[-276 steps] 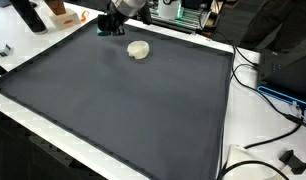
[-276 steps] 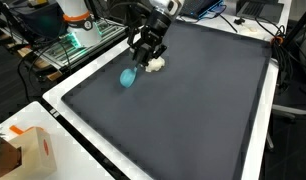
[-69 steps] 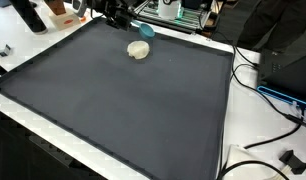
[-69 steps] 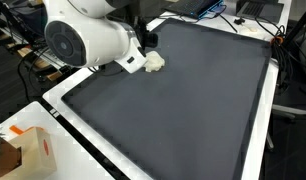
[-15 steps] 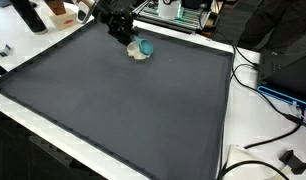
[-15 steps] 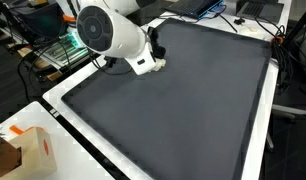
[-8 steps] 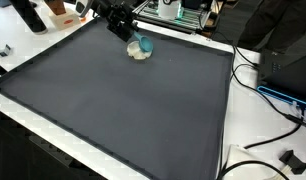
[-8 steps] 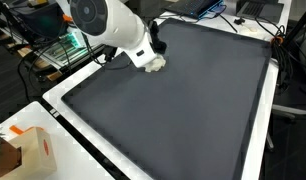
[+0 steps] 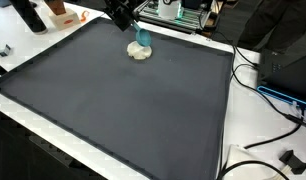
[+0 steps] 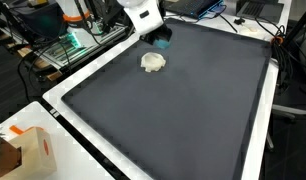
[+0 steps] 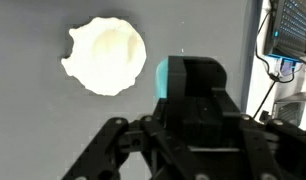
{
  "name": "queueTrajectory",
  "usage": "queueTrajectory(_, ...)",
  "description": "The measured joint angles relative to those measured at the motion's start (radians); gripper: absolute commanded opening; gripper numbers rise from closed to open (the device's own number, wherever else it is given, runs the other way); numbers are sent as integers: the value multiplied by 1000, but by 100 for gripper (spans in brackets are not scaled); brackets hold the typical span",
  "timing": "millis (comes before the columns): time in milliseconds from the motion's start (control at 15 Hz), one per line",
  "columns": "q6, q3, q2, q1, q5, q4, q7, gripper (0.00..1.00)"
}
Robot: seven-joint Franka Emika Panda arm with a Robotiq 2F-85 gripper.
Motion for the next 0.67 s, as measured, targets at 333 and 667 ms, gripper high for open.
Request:
queueTrajectory(333,83,23,-102,46,-160,-25,229,25)
queueTrajectory(667,88,43,-171,74,-326,-30,415,25)
